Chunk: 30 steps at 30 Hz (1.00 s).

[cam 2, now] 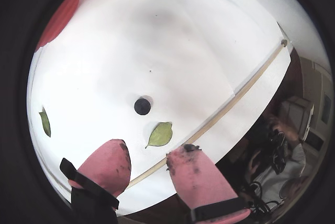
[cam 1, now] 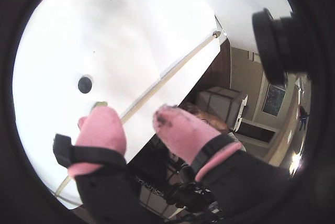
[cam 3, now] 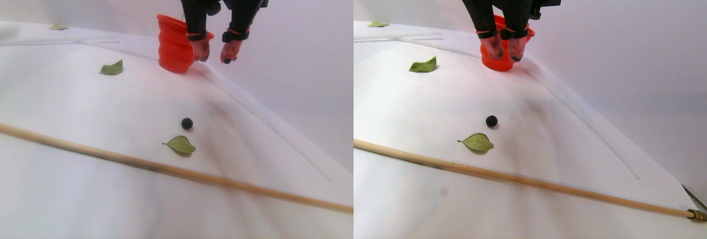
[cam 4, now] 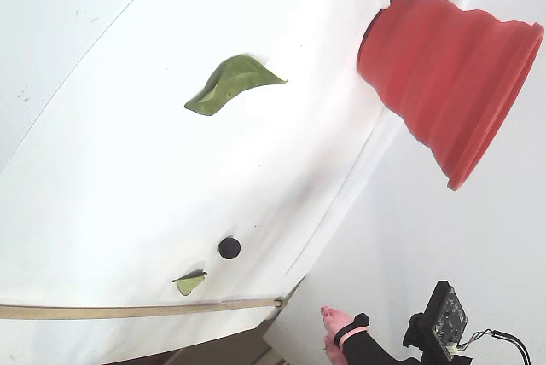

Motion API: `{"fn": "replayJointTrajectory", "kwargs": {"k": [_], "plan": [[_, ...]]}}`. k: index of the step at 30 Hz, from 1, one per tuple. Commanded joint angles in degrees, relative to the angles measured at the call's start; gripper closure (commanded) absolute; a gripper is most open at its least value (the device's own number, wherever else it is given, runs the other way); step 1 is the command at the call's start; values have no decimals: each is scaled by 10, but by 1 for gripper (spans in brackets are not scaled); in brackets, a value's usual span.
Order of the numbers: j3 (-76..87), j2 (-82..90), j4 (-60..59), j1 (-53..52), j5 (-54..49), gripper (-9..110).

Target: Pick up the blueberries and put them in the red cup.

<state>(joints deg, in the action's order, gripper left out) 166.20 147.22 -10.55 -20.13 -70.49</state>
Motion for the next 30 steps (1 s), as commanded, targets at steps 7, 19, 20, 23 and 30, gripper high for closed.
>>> {"fn": "replayJointTrajectory", "kwargs": {"k": [7,19,20,23,30], "plan": [[20,-59,114,-25,46,87],[5,-200,227,-25,119,87],[9,-198,227,-22,124,87],[25,-180,234,-18,140,86],[27,-223,273,-4,190,86]]}}
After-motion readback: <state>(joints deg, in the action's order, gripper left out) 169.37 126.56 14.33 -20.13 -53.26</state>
